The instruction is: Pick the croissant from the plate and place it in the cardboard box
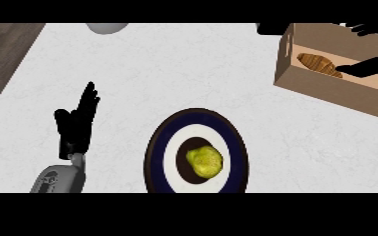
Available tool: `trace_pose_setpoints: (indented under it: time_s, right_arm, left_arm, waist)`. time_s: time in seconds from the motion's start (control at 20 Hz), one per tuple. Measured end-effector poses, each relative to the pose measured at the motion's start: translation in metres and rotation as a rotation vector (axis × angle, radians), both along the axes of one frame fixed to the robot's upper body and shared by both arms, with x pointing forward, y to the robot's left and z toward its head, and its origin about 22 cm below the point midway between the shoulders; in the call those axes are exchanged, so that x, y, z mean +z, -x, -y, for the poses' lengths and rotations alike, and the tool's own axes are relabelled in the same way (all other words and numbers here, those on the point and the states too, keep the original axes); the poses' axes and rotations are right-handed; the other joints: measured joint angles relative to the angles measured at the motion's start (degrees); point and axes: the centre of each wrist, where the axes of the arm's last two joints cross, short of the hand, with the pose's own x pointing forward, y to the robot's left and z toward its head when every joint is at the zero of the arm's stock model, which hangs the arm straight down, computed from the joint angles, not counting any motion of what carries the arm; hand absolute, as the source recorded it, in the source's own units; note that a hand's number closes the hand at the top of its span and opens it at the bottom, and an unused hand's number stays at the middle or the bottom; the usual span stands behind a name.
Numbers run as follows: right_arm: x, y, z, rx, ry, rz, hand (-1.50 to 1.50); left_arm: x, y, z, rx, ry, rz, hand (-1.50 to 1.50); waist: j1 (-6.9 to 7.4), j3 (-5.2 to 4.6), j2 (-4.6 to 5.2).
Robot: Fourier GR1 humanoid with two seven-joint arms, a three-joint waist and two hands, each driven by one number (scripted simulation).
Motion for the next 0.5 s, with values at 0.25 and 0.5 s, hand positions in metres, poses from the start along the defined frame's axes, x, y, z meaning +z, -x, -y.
trace_pose_setpoints:
  time_s: [0.25,0.5]
  right_arm:
    - [-0.007,0.004,0.013,0.080,-0.217,0.075,-1.50]
    - [-0.009,0.014,0.035,0.095,-0.444,0.123,-1.50]
  left_arm:
    - [-0.002,0.000,-0.002,0.002,-0.001,-0.001,0.00]
    - [0.000,-0.001,0.001,0.008,-0.004,0.001,0.00]
  waist:
    - [-0.12,0.06,0.08]
    - [-0.30,0.08,0.03]
